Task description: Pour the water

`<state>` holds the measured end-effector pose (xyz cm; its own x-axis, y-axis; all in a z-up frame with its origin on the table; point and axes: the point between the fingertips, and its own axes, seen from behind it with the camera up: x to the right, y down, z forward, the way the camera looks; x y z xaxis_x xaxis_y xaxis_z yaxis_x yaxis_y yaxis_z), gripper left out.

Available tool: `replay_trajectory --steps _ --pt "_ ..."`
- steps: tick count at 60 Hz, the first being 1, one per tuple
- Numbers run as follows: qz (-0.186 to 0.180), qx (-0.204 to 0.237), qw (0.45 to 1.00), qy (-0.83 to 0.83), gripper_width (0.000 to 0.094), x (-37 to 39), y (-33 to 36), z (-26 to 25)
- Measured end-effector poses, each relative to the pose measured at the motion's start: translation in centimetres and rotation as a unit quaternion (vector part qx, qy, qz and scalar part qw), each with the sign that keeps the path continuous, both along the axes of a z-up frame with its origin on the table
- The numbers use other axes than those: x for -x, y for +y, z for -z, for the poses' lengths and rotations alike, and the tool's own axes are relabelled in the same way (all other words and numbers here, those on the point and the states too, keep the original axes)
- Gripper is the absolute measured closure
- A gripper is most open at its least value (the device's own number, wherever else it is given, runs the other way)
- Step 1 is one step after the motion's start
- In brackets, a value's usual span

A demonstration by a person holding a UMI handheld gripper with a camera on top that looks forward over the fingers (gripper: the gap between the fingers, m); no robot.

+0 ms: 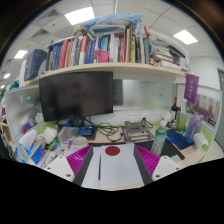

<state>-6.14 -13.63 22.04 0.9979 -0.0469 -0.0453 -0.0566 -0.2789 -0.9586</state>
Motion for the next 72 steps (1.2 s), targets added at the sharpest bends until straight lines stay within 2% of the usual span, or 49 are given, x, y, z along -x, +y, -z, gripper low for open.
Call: replay_trajectory --steps 14,20,32,42,47,55,62,72 --pt "0.069 0.038 0.997 -0.003 0.0088 -12.1 3.5 5.6" --pt "0.087 0.040 0.995 -0.015 0.0092 -17.4 6.3 7.6" --pt "0.078 0.040 0.996 -0.019 0.0090 -22.4 12.6 11.0" --pt "0.059 0.034 0.997 -0.025 0.0105 -23.8 16.5 12.9" --pt "0.042 0.024 0.998 -0.041 0.0189 -23.9 18.1 13.2" --pt "0.037 0.001 0.998 -0.047 0.0413 -24.4 19.2 12.7" --pt "0.032 -0.018 0.999 -0.041 0.0460 -24.1 19.9 12.5" --pt "0.027 -0.032 0.998 -0.045 0.0575 -24.1 20.0 12.3"
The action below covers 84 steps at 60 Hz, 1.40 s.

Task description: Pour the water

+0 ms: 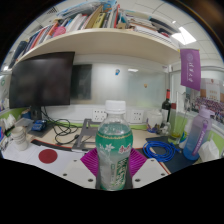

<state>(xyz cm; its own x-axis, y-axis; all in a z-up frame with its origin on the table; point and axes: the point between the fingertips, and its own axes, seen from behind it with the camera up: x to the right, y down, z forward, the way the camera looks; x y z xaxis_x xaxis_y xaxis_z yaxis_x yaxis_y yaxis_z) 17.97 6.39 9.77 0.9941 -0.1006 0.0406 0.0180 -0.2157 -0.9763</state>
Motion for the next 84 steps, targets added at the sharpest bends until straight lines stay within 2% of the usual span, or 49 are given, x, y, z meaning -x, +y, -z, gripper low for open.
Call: replay_trajectory --steps 7,20,25,31,43,54,65,73,82,84 --pt "-0.008 0.002 1.000 -0.020 0.0630 0.4 0.3 0.0" --pt "-0.022 0.037 0.993 -0.113 0.0631 2.3 0.8 -1.7" --pt "-0.048 0.044 0.980 -0.188 0.0631 5.1 1.2 -3.6" --pt "-0.098 0.051 0.948 -0.299 0.0631 10.1 2.1 -5.7" --pt "-0.181 0.090 0.841 -0.501 0.0632 19.9 4.6 -5.6" --pt "-0.230 0.083 0.720 -0.649 0.0633 26.7 7.1 -4.7" --pt "-0.248 0.084 0.599 -0.757 0.0633 30.1 9.1 -3.9" --pt "-0.239 0.083 0.517 -0.818 0.0633 31.2 10.3 -4.0" --pt "-0.230 0.085 0.464 -0.851 0.0633 31.8 10.8 -4.0" --pt "-0.232 0.089 0.467 -0.848 0.0632 31.6 10.8 -3.6"
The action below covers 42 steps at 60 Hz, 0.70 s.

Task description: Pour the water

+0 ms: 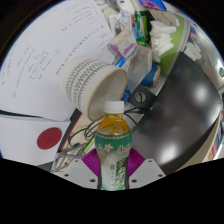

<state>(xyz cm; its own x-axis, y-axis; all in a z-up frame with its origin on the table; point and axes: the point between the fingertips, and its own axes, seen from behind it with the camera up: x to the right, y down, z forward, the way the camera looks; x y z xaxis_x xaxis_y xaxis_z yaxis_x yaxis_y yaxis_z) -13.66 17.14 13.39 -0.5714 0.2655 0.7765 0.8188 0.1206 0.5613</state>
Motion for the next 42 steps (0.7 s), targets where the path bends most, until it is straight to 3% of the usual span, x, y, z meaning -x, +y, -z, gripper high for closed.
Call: replay_trajectory --steps 10,18,24,34,42 --pt "0.046 0.029 0.991 0.122 0.0633 -0.4 -1.4 -0.2" --pt "0.099 0.058 0.926 0.359 0.0633 -0.1 -3.2 -2.1" --pt "0.151 0.069 0.832 0.529 0.0632 -0.1 -4.4 -3.8" --pt "0.175 0.108 0.620 0.757 0.0632 -0.9 -4.1 -3.9" --pt "0.181 0.121 0.502 0.837 0.0632 -3.3 -2.9 -2.4"
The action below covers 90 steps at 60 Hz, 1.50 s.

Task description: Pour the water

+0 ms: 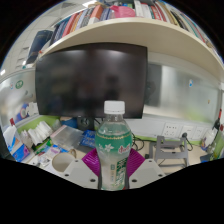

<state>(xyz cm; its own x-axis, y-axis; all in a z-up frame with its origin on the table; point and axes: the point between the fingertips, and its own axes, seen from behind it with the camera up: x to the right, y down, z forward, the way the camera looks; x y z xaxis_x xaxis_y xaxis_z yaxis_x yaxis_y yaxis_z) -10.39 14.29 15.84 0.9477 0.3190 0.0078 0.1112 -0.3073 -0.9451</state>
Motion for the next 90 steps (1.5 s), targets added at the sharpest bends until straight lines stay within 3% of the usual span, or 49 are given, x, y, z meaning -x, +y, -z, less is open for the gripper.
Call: replay_trajectory --steps 3,19,24,33,44,48,53,57,72,90 --pt "0.020 -0.007 1.000 0.013 0.0633 -0.7 0.1 1.3" --pt "0.025 -0.025 0.999 0.009 0.0629 -1.8 1.1 5.6" --pt "0.028 -0.053 0.998 0.002 0.0623 -1.9 1.1 5.2" --pt "0.044 -0.057 0.997 0.011 0.0591 -2.5 0.8 5.1" --pt "0.059 -0.042 0.997 0.010 0.0438 -2.8 0.2 5.4" --pt "0.068 -0.032 0.997 0.008 0.0317 -3.1 -0.5 5.1" --pt "0.067 -0.026 0.997 -0.005 0.0277 -2.8 -2.7 4.8" --pt "0.076 -0.011 0.997 -0.023 0.0188 -2.9 -5.4 5.0" --pt "0.123 0.025 0.992 -0.023 0.0139 -1.6 -16.2 0.7" --pt "0.173 -0.019 0.985 -0.009 0.0135 -1.9 -21.5 -7.4"
